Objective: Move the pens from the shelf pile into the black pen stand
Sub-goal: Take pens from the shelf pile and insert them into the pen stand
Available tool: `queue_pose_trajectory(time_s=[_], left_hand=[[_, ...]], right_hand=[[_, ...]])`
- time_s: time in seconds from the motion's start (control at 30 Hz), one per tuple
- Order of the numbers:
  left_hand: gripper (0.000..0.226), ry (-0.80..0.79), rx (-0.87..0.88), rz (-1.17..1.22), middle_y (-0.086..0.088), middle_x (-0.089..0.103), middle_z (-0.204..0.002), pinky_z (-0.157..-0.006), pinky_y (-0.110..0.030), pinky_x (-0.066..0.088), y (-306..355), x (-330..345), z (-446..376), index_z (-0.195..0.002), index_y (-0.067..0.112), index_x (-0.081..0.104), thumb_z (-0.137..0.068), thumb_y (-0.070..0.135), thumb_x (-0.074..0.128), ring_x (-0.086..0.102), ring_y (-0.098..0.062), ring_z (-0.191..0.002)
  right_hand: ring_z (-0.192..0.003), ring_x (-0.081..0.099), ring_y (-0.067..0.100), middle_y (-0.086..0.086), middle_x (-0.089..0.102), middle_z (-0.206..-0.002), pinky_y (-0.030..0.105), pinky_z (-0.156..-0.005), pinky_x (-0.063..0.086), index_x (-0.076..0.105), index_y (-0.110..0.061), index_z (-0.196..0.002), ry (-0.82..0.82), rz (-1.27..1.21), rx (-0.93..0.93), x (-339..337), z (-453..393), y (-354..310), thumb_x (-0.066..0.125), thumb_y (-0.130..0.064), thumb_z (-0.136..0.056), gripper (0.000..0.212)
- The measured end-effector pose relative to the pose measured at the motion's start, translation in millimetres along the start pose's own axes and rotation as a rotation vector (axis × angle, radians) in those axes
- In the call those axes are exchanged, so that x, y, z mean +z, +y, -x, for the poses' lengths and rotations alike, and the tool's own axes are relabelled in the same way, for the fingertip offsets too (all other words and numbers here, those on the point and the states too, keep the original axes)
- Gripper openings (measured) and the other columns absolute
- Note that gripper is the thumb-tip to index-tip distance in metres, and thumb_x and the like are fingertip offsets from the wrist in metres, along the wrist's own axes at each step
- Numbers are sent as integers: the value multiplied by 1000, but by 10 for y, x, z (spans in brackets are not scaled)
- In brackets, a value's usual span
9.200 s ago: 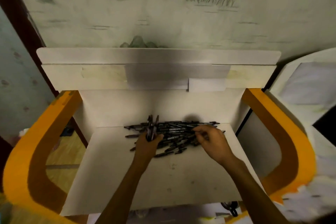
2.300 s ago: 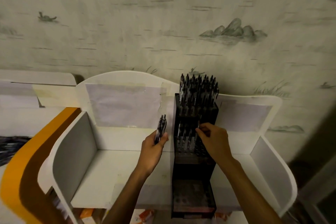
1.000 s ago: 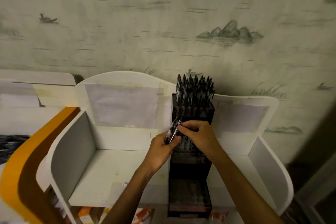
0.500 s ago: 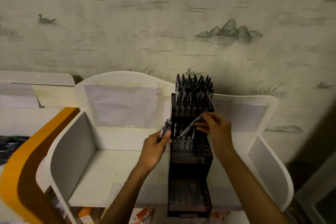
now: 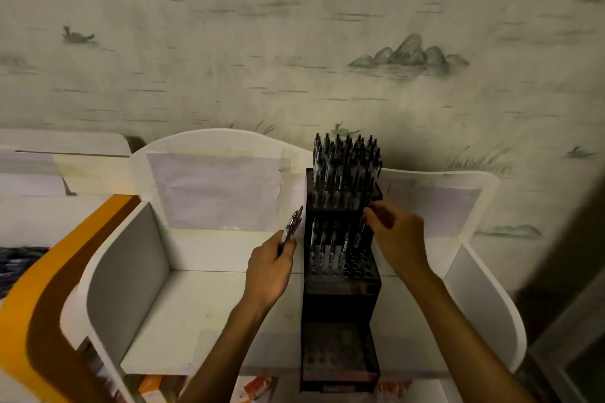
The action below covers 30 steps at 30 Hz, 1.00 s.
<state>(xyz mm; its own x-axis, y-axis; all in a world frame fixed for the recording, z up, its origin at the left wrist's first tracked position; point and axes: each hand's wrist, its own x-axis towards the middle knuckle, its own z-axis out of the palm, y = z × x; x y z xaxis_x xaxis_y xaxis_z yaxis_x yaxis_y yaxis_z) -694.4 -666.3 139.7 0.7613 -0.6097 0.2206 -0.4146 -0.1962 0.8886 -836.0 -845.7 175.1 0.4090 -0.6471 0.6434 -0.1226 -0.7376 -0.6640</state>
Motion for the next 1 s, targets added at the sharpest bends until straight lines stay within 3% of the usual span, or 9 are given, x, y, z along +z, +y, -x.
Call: queue_pose_trajectory(time_s=[0.1, 0.27, 0.53, 0.7, 0.8, 0.9, 1.0], left_hand=[[20, 0, 16, -16, 6, 59, -65, -61, -24, 44, -11, 21, -5, -88, 34, 54, -104, 33, 43, 52, -9, -57], [21, 14, 11, -16, 7, 57, -62, -60, -25, 44, -6, 47, 1, -87, 32, 54, -103, 39, 43, 52, -9, -55], [25, -13, 19, -34, 5, 59, -62, -61, -30, 46, -23, 51, 13, -84, 29, 54, -102, 43, 43, 52, -10, -55], [22, -76, 26, -98, 4, 64, -71, -64, -29, 48, -28, 40, 10, -87, 31, 58, -103, 41, 45, 58, -13, -63], [24, -103, 12, -110, 3, 66, -73, -67, -35, 53, -56, 54, -5, -86, 28, 61, -103, 38, 48, 61, -16, -66], [23, -114, 18, -103, 5, 65, -72, -65, -32, 51, -51, 67, -7, -87, 28, 63, -102, 38, 50, 61, -14, -64], [24, -117, 37, -131, 6, 62, -68, -61, -25, 47, 3, 85, 1, -80, 30, 58, -102, 35, 51, 57, -11, -61]], right_hand=[[-75, 66, 5, 0, 72, -86, 2, -74, 46, 74, -6, -100, -11, 32, -36, 45, 39, 51, 70, -15, -88, 15], [-73, 68, 8, -1, 72, -82, 21, -72, 56, 74, -10, -96, -29, 52, -43, 81, 95, 96, 68, -19, -89, 12], [-68, 66, 11, 4, 73, -77, 29, -73, 57, 76, -8, -92, -140, 137, 47, 125, 217, 149, 70, -20, -89, 14], [-64, 65, 9, 2, 73, -73, 28, -70, 57, 77, -10, -84, -154, 174, 106, 81, 229, 147, 73, -27, -87, 18], [-56, 64, 5, -3, 70, -63, 22, -66, 54, 76, -13, -74, -184, 217, 173, 24, 188, 105, 76, -31, -83, 20], [-52, 64, 5, -5, 69, -61, 16, -59, 52, 75, -14, -71, -223, 93, 221, -9, 172, -30, 76, -26, -84, 18], [-57, 68, 13, 1, 72, -68, 19, -57, 55, 74, -12, -77, -331, -154, 285, 2, 170, -239, 74, -23, -85, 14]])
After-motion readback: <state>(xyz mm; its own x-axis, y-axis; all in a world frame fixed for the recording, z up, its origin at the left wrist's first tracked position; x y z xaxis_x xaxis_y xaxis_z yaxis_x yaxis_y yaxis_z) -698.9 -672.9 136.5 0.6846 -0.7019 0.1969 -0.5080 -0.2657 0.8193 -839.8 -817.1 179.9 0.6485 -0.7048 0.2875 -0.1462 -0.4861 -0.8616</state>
